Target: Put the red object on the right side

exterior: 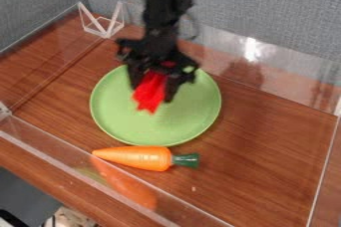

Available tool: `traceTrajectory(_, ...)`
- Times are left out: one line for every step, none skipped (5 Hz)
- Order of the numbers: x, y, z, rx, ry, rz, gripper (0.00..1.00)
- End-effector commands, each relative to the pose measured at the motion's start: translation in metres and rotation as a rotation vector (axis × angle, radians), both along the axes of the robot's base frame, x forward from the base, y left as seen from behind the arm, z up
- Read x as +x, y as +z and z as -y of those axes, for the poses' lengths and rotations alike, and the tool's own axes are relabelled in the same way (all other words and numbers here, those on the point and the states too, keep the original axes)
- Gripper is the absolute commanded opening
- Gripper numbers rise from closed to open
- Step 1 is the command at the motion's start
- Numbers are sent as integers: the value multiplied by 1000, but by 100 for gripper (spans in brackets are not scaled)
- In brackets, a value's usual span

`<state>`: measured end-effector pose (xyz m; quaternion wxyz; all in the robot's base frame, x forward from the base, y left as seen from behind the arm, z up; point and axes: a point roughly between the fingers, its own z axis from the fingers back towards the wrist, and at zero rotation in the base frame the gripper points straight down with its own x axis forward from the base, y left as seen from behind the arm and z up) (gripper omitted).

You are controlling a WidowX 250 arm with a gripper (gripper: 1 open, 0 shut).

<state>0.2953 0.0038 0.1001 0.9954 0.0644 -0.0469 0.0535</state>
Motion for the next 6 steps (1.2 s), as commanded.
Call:
traceTrajectory(6,30,48,-1,-28,78,0)
traceTrajectory(1,21,98,-26,-81,74,0)
traceTrajectory(3,6,139,-49,-155,67,0)
traceTrajectory(4,-18,151,-72,-202,68,0)
traceTrajectory(-2,-37,148,-77,-212,55,0)
traceTrajectory(0,-45,142,-74,-252,41,0)
